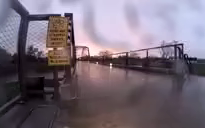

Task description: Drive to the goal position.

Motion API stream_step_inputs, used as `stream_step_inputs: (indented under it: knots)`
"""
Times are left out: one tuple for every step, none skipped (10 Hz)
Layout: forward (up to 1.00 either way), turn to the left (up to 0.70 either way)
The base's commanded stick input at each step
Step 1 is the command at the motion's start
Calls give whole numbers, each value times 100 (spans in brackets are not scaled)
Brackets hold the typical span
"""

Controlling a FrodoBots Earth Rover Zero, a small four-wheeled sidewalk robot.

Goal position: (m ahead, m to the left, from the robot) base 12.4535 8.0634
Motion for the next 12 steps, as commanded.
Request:
stream_step_inputs:
  knots:
    - [0,-70]
    - [0,-70]
    - [0,-70]
    - [0,-70]
    - [0,-70]
    - [0,-70]
    - [0,-70]
    - [0,-70]
    - [0,-70]
    - [0,-70]
    - [0,-67]
    - [0,-62]
